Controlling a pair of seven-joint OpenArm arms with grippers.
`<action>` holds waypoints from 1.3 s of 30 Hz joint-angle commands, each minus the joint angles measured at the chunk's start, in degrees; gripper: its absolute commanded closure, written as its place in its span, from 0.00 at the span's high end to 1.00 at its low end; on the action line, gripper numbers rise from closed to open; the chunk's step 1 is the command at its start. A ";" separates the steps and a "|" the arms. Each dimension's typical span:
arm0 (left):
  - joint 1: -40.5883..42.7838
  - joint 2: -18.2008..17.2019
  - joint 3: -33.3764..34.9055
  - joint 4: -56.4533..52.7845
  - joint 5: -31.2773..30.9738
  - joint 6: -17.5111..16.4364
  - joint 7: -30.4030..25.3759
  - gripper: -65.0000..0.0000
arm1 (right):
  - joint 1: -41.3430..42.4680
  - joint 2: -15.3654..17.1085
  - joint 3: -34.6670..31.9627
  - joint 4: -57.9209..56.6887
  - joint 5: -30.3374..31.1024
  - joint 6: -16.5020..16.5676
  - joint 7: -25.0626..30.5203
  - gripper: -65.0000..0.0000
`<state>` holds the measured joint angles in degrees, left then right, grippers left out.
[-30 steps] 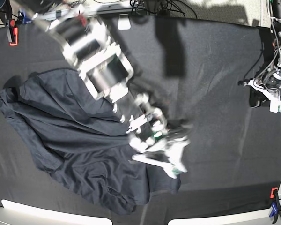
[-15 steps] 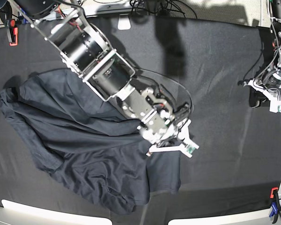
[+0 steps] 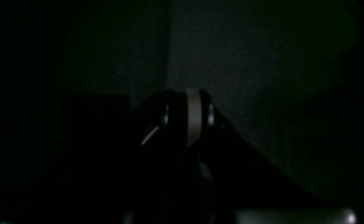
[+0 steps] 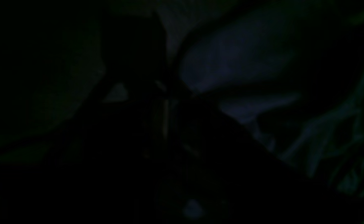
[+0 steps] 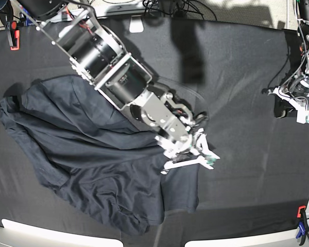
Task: Layout the t-shirt on the table in an organized manner, then fold the t-shirt properly
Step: 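Grasp the shirt fabric with the right gripper, then lift and pull the grasped fabric away from the shirt body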
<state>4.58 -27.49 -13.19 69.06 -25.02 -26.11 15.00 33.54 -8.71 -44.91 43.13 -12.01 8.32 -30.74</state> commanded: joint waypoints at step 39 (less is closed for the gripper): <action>-0.79 -1.11 -0.37 1.01 -0.52 -0.22 -1.62 0.09 | -42.16 28.87 -17.70 73.42 1.77 17.70 -14.93 0.00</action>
<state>4.58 -27.46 -13.19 69.06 -25.02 -26.06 14.98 -7.70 20.21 -62.04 115.44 -13.52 23.81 -47.05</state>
